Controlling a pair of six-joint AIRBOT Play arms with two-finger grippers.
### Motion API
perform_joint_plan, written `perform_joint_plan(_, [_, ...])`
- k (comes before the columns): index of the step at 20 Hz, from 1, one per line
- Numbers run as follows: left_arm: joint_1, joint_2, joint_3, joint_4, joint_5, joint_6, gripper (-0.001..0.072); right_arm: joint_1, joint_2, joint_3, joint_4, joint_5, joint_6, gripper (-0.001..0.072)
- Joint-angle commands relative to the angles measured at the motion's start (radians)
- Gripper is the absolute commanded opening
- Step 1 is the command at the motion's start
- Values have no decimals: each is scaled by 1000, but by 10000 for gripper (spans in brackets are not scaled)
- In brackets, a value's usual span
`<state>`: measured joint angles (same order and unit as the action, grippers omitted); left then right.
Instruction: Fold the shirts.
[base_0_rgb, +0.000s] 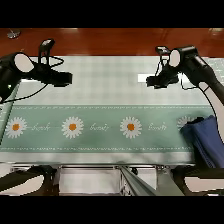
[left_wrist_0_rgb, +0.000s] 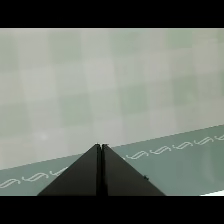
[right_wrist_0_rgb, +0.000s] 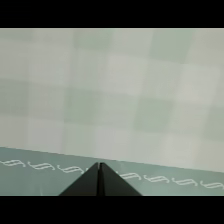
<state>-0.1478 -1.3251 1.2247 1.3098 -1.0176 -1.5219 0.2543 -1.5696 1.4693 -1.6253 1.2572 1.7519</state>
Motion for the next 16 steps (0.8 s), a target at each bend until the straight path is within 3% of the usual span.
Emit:
perform_joint_plan(1, [12, -25, -8, 44, -7, -17, 19, -4, -31, -5, -33, 11, 22, 24])
perform_joint_plan(16, [11, -80, -8, 44, -5, -17, 19, -9, -31, -5, -34, 18, 19, 24])
